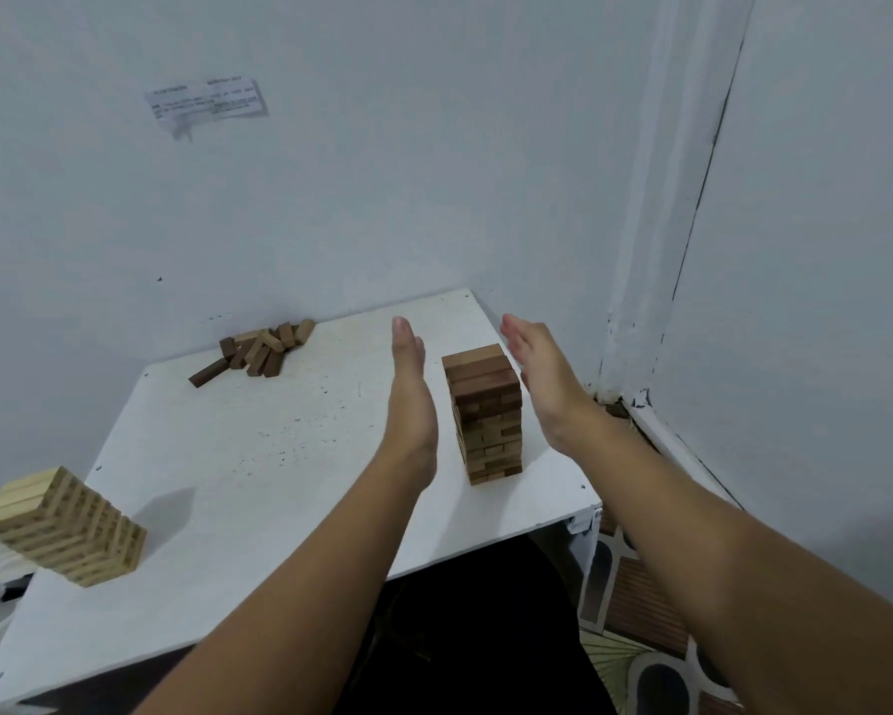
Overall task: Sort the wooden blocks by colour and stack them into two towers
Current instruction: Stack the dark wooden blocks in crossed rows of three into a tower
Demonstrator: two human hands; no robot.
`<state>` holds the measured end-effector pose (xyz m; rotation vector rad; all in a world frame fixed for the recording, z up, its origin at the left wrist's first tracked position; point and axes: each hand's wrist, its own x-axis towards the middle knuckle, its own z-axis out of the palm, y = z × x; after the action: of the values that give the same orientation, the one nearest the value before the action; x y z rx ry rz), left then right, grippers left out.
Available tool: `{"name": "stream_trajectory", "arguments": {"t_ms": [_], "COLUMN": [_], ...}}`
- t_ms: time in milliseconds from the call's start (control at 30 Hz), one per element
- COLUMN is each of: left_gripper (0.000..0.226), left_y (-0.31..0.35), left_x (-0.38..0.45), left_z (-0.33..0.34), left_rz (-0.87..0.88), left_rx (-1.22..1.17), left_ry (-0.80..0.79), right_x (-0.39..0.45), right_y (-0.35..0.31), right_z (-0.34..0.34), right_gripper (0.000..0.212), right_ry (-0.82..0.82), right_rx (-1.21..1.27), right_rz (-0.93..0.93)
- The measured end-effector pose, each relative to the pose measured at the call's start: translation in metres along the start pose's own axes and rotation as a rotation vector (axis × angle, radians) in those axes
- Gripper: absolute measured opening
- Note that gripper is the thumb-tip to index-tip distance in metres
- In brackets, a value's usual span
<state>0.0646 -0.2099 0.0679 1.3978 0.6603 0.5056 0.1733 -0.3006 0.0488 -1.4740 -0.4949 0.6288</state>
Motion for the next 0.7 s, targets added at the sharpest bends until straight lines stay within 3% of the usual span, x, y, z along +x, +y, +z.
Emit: {"name": "stream_trajectory", "arguments": {"t_ms": [233, 400, 700], "left_gripper": [0.086, 0.050, 0.052], "left_y": [0.000, 0.010, 0.005], "left_x": [-0.006, -0.019, -0.016], "left_z": [0.021, 0.034, 0.038], "left_rz": [-0.044, -0.058, -0.053], "left_rx": [-0.055, -0.042, -0.064], "left_ry": [-0.009, 0.035, 0.050], "right_x": [-0.001, -0.003, -0.001], "right_y": [0.000, 0.001, 0.002], "right_z": [0.008, 0.011, 0.012], "right_gripper": [0.056, 0.059, 0.069], "right_ry": [0.035, -0.001, -0.001], "right_rx": [0.087, 0.076, 0.072], "right_rz": [-0.002, 0.034, 0.022]}}
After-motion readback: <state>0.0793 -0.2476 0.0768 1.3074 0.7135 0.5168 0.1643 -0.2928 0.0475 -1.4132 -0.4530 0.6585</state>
